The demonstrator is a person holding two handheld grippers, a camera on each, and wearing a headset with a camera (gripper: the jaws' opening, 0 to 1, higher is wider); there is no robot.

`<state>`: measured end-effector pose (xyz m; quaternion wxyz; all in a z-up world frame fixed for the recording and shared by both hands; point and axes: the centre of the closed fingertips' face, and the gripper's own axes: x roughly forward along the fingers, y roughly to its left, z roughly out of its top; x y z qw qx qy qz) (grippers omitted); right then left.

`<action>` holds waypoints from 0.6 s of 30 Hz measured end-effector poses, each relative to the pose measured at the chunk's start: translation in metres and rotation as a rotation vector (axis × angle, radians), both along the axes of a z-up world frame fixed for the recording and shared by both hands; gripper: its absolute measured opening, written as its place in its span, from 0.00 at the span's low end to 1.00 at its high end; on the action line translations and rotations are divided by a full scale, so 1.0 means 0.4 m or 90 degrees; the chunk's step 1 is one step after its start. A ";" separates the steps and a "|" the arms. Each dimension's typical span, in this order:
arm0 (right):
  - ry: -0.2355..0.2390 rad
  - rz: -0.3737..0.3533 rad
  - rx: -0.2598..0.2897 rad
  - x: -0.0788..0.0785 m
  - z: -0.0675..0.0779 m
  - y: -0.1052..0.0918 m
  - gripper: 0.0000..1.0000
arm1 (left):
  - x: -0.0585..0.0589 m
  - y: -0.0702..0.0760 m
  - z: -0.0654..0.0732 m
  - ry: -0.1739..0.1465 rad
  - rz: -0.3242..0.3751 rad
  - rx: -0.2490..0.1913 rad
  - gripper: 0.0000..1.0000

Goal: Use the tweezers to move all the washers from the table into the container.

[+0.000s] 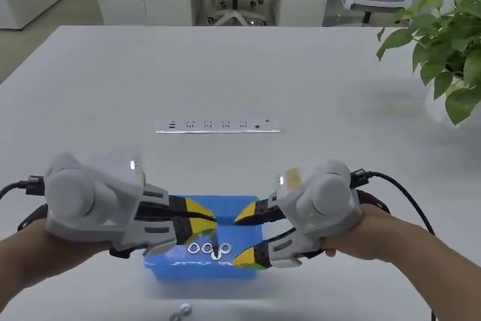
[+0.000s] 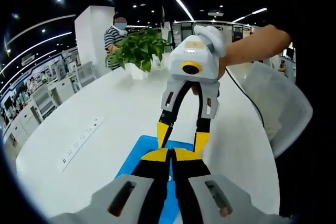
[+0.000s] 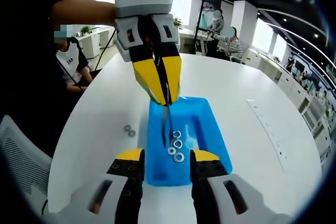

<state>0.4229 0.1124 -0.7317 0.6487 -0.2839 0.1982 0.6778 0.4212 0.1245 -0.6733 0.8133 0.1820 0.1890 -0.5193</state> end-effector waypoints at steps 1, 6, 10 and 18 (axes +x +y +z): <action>-0.001 -0.003 0.000 -0.002 0.003 -0.004 0.36 | -0.002 0.000 0.003 -0.001 0.001 0.000 0.05; -0.004 -0.026 -0.001 -0.010 0.017 -0.020 0.40 | -0.013 0.000 0.022 -0.012 0.000 0.004 0.05; -0.003 -0.046 -0.002 -0.020 0.021 -0.029 0.45 | -0.018 0.007 0.035 -0.019 0.006 0.013 0.05; 0.000 -0.089 0.003 -0.035 0.028 -0.050 0.53 | -0.038 0.027 0.058 -0.019 0.018 0.024 0.05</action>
